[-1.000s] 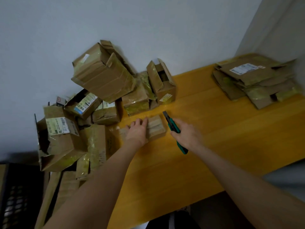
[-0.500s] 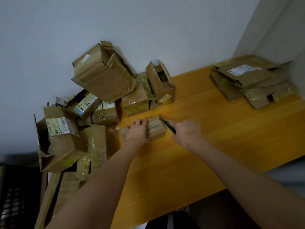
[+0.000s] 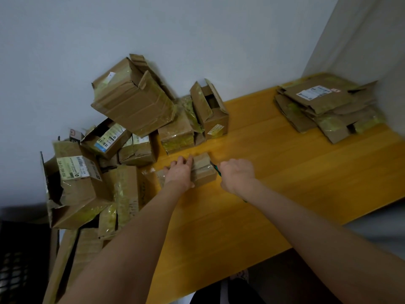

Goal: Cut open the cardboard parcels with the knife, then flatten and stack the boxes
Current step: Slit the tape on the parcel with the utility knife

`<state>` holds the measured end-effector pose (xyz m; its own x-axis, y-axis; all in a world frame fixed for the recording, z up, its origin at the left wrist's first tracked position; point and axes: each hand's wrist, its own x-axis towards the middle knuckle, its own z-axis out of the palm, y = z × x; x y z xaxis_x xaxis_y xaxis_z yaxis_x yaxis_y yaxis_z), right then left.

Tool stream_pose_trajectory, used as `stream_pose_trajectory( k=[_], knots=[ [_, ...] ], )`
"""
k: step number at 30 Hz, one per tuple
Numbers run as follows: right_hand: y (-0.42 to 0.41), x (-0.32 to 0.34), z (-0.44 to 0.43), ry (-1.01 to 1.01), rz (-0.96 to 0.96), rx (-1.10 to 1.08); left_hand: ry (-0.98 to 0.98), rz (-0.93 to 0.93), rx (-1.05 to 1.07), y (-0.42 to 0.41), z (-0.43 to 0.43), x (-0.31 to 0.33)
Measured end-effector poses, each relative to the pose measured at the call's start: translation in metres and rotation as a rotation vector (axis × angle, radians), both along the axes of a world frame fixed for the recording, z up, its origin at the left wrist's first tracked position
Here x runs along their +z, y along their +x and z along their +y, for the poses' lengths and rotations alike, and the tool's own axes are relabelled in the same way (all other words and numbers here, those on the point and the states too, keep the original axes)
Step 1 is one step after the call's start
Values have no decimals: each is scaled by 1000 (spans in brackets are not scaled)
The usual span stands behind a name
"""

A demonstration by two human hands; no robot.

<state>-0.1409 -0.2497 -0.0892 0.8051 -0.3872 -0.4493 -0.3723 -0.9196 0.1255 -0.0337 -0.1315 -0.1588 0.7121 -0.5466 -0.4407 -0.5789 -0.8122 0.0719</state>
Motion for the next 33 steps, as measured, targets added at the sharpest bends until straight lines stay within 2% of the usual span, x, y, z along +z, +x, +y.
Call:
stream_pose_trajectory(
  k=[6, 9, 12, 14, 16, 19, 21, 23, 25, 27, 28, 30, 33],
  knots=[
    [-9, -3, 2, 94, 1, -43, 12, -13, -21, -2, 0, 0],
    [-20, -7, -17, 376, -63, -225, 0, -17, -31, -2, 3, -1],
    [-25, -12, -39, 692, -289, -495, -14, -20, -44, -3, 4, -1],
    [-23, -14, -46, 766, -468, -633, -26, -19, -108, -7, 3, 1],
    [-17, -16, -43, 829, -560, -702, -22, -46, -245, -11, 7, 4],
    [-7, -27, -28, 895, -519, -709, -2, -110, -441, -13, 21, 5],
    [0, -37, -15, 924, -466, -702, -11, -174, -461, -17, 33, 6],
    [8, -42, -3, 983, -446, -715, -125, -229, -251, -23, 44, 7],
    [16, -46, 6, 1031, -432, -712, -309, -217, 179, -32, 51, 8],
    [22, -52, 12, 1045, -418, -718, -448, -41, 618, -37, 51, 11],
    [23, -55, 15, 1042, -413, -728, -490, 55, 767, -37, 49, 11],
    [24, -60, 19, 1027, -384, -748, -584, 188, 939, -35, 45, 12],
    [18, -66, 27, 1058, -271, -813, -774, 234, 1153, -28, 38, 15]
  ],
)
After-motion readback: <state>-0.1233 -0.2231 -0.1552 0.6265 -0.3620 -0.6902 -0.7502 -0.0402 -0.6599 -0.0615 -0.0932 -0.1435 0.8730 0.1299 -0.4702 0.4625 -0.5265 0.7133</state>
